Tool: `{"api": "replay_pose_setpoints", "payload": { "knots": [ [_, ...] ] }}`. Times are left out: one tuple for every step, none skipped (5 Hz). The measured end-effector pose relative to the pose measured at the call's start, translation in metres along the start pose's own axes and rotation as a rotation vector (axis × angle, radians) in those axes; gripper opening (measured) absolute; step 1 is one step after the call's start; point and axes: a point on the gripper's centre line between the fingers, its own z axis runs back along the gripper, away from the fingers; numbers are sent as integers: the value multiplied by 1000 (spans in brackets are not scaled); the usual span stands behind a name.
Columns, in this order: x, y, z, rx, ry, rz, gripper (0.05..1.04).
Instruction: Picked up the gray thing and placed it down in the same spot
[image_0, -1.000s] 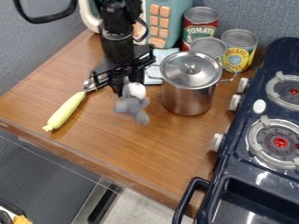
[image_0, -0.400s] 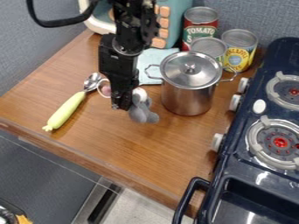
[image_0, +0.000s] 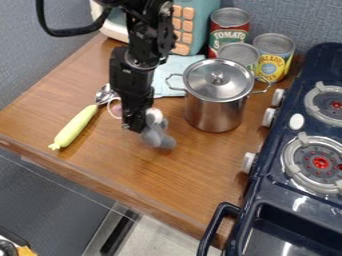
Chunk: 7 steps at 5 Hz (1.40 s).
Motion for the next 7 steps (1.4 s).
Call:
{"api": "replay_pose_setpoints", "payload": {
  "knots": [
    [8, 2, -13, 48, 14, -118, 375],
    [9, 1, -30, 77, -8, -201, 375],
    [10, 0, -33, 76, -17, -233, 362],
    [8, 1, -33, 77, 0, -243, 443],
    [11, 3, -31, 88, 45, -221, 741],
    [12, 3, -26, 72, 82, -226, 984],
    [13, 1, -2, 32, 102, -280, 1004]
  ]
}}
